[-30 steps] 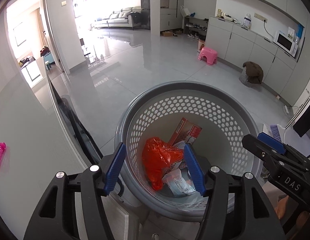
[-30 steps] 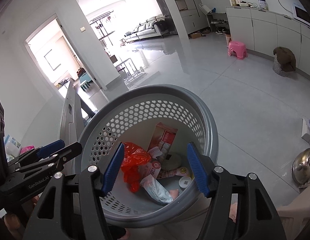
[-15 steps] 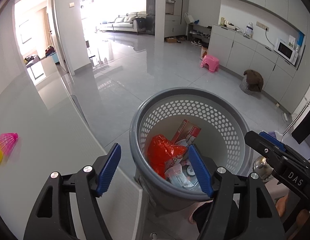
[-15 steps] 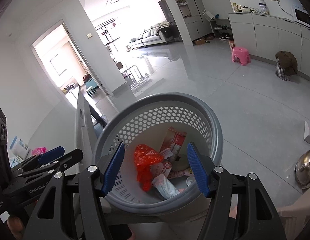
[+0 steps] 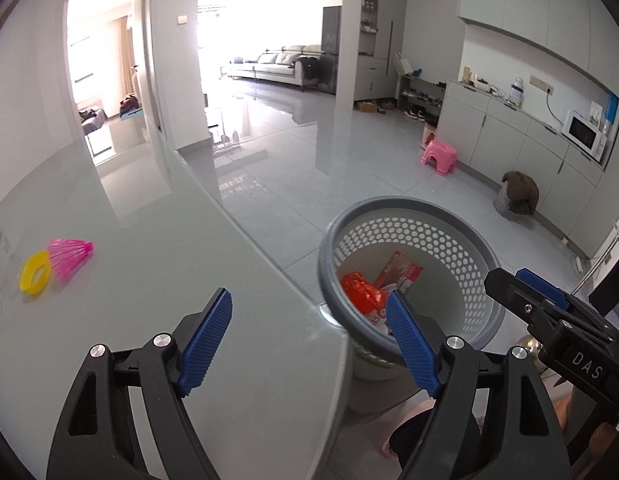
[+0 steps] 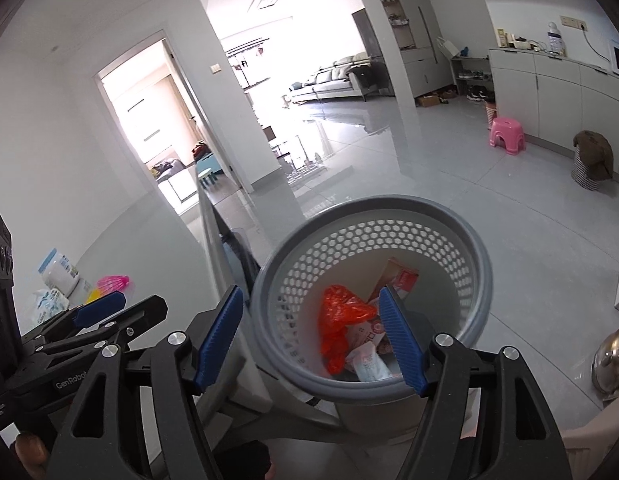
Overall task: Collect trash
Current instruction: 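Move both tools back over the table toward the pink shuttlecock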
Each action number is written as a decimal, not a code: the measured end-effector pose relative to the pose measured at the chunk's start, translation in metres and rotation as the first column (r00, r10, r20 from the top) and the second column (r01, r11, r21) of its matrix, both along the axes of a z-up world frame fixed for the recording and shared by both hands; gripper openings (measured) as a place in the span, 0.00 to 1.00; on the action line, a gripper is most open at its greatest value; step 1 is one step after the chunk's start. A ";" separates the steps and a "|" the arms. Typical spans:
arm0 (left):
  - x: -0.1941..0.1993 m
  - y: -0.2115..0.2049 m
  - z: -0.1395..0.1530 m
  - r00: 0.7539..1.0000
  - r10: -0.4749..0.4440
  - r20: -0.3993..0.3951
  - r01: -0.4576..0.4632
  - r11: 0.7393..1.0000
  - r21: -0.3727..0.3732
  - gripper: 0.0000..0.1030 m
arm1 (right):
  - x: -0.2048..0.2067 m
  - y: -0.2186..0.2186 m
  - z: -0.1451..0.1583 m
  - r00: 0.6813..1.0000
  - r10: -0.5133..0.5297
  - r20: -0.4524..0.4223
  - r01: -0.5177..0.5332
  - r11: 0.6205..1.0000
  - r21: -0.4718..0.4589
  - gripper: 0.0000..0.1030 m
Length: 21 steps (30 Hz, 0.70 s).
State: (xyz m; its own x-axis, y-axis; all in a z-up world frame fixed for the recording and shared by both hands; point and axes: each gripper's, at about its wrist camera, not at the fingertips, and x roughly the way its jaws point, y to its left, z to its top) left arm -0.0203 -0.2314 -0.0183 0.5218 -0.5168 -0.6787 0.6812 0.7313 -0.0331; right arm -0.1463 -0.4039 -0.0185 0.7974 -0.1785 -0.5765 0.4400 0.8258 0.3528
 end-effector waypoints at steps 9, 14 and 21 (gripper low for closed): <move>0.024 0.069 0.009 0.986 0.168 0.014 -0.168 0.986 -0.024 0.79 | 0.043 0.048 0.009 0.989 0.147 -0.010 -0.147 0.989 -0.023 0.67; 0.045 0.122 0.005 0.954 0.301 0.014 -0.300 0.953 -0.026 0.79 | 0.086 0.085 0.009 0.963 0.267 -0.029 -0.268 0.963 -0.026 0.68; 0.077 0.192 -0.008 0.881 0.472 -0.028 -0.472 0.881 -0.004 0.79 | 0.151 0.140 0.005 0.899 0.434 -0.062 -0.436 0.900 -0.027 0.68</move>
State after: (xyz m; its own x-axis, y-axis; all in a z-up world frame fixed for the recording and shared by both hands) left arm 0.0568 -0.0398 -0.0264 0.6885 -0.2207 -0.6908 0.2543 0.9656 -0.0550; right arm 0.0044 -0.2638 -0.0132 0.7690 0.1552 -0.6201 0.0514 0.9519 0.3020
